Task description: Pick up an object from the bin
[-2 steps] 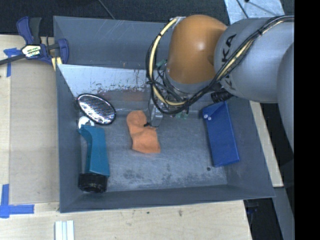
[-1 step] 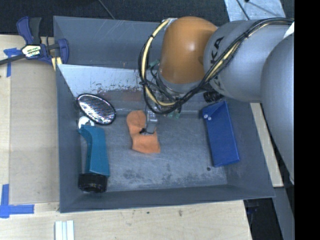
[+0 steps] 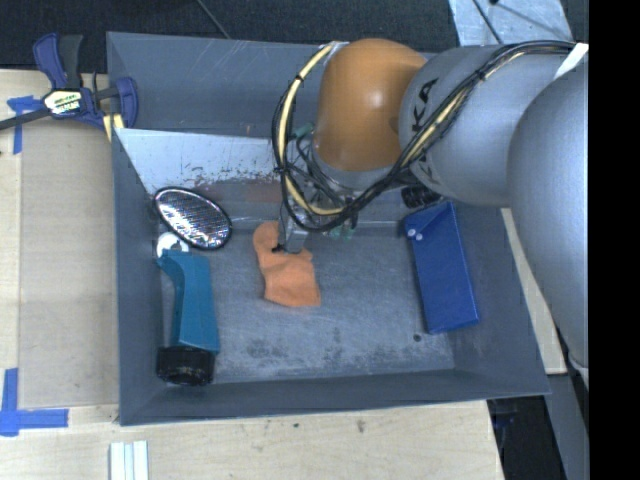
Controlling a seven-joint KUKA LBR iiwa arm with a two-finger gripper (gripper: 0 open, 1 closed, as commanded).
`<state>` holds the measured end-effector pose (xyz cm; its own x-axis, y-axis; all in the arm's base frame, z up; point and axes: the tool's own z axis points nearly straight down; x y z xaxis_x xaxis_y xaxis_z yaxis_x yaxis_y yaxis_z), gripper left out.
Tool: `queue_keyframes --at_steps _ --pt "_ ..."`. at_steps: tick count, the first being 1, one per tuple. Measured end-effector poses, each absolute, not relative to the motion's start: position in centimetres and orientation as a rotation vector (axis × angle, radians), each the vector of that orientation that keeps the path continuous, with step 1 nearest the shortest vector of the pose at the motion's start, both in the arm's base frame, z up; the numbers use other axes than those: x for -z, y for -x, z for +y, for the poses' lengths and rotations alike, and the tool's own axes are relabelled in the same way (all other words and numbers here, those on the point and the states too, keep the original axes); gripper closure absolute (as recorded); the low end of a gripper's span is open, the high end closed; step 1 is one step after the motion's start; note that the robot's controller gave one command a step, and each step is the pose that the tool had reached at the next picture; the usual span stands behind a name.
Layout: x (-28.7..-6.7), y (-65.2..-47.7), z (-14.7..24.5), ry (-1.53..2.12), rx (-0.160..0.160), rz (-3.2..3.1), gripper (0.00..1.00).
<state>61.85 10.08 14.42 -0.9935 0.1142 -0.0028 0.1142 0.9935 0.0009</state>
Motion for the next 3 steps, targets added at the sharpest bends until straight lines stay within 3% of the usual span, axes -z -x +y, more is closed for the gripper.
queue_keyframes --at_steps 1,2,3 --pt "-14.4 -61.9 10.1 -0.180 -0.001 3.134 1.00" --pt "-20.5 -61.0 10.0 -0.151 0.001 3.140 1.00" --pt "-9.2 -62.3 9.8 -0.259 -0.003 3.124 0.00"
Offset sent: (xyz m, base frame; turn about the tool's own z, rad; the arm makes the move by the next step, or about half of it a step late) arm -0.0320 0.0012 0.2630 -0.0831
